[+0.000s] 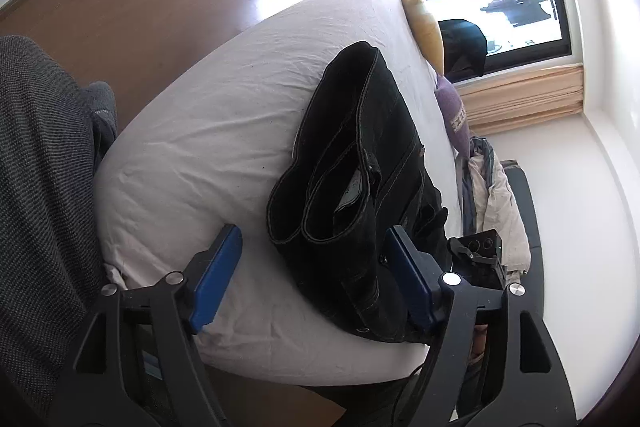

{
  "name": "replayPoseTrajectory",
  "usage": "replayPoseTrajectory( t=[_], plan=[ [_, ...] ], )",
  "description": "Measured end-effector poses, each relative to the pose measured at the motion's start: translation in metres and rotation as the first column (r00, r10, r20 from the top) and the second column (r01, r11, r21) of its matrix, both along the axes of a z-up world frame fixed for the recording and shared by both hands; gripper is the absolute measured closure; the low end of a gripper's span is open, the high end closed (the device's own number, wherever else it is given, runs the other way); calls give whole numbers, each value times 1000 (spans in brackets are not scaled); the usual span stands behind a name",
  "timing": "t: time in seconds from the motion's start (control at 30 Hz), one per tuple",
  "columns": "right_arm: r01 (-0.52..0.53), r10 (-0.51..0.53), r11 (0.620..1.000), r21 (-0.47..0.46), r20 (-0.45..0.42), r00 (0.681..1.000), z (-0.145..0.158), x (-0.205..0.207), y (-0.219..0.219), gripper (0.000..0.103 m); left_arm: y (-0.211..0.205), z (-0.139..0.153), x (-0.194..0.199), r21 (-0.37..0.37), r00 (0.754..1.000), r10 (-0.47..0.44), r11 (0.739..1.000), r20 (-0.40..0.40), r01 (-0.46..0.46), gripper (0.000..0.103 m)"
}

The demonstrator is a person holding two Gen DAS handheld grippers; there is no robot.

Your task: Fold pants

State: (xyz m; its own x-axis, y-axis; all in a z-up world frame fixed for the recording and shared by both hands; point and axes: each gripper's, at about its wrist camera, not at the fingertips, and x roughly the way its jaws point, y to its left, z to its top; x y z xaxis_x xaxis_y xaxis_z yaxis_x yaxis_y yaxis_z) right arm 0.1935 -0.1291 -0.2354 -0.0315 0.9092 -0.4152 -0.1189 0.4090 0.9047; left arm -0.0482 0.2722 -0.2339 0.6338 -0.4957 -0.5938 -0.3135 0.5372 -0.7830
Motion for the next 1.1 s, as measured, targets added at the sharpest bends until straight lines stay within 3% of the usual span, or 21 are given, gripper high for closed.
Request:
replayPoseTrajectory(
  t=[0.33, 0.37, 0.4, 0.43, 0.53, 0.63, 0.73, 0.77, 1.1],
  plan=[
    [12, -12, 999, -30, 16, 1000, -1, -8, -9, 40, -12, -5, 28, 21, 999, 5, 1000, -48, -4, 29],
    [14, -13, 999, -33, 16, 1000, -1, -8, -11, 40, -13, -2, 30, 21, 999, 8, 1000, -47, -7, 36],
    [15, -14, 999, -37, 17, 1000, 0, -9, -10, 40, -13, -1, 30, 17, 999, 4, 1000, -46, -3, 60],
    [17, -16, 999, -44, 19, 1000, -1, -10, -11, 41, -14, -3, 34, -3, 999, -10, 1000, -53, 10, 75],
    [26, -25, 998, -50, 16, 1000, -4, -11, -22, 46, -18, -5, 40, -6, 997, -7, 1000, -72, 7, 75],
    [42, -41, 997, -57, 5, 999, -7, -11, -27, 57, -18, -2, 39, -2, 998, -7, 1000, -70, 7, 79],
    [65, -68, 995, -79, -25, 997, -16, -10, -37, 86, -17, 1, 38, -7, 998, 3, 1000, -65, -3, 83],
    [76, -80, 993, -94, -40, 996, -20, -10, -40, 103, -18, 3, 36, 0, 998, 3, 1000, -61, -3, 83],
    [98, -103, 991, -96, -50, 993, -28, -12, -50, 103, -26, 38, 39, 66, 1000, -10, 998, 18, 8, 91]
  ],
)
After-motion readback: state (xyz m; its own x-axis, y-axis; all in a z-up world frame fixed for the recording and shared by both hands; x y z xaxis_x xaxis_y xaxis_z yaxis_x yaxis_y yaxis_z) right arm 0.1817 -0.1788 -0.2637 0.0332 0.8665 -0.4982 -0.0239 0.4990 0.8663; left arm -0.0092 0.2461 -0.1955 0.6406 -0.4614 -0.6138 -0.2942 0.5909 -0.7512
